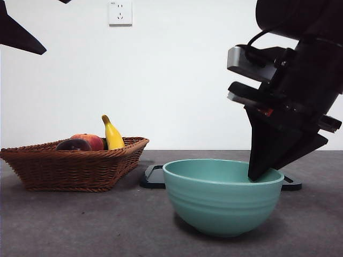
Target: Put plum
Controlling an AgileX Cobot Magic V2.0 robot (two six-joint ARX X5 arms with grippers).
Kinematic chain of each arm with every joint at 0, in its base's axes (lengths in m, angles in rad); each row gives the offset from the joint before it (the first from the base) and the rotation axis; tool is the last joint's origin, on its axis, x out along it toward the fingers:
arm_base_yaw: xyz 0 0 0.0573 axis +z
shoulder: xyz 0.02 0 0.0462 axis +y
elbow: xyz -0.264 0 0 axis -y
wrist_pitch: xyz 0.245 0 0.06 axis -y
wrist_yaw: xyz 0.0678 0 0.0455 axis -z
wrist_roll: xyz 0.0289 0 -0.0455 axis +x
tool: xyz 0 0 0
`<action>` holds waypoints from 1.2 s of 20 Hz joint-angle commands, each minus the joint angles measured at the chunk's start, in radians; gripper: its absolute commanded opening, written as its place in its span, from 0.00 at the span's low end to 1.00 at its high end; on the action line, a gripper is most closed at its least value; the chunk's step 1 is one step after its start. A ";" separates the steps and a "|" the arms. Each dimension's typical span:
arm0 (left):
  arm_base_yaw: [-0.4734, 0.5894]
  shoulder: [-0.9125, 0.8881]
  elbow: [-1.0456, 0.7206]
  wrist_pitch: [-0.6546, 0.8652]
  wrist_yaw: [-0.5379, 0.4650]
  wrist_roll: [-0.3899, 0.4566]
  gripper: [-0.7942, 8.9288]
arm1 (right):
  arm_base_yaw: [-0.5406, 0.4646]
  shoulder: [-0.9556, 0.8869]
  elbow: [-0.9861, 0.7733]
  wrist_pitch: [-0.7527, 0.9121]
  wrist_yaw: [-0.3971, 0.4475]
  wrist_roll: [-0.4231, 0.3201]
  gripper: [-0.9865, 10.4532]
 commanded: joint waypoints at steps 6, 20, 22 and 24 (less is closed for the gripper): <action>-0.004 0.006 0.010 0.004 0.005 0.016 0.53 | 0.010 0.016 0.006 0.008 0.019 0.016 0.24; -0.004 0.006 0.010 0.004 0.005 0.016 0.53 | 0.009 -0.319 0.159 -0.201 0.017 -0.006 0.28; -0.004 0.006 0.010 0.004 0.005 0.016 0.53 | 0.009 -0.384 0.169 -0.235 -0.009 -0.016 0.28; -0.004 0.006 0.010 0.004 0.005 0.016 0.53 | 0.009 -0.452 0.169 -0.273 -0.041 -0.016 0.28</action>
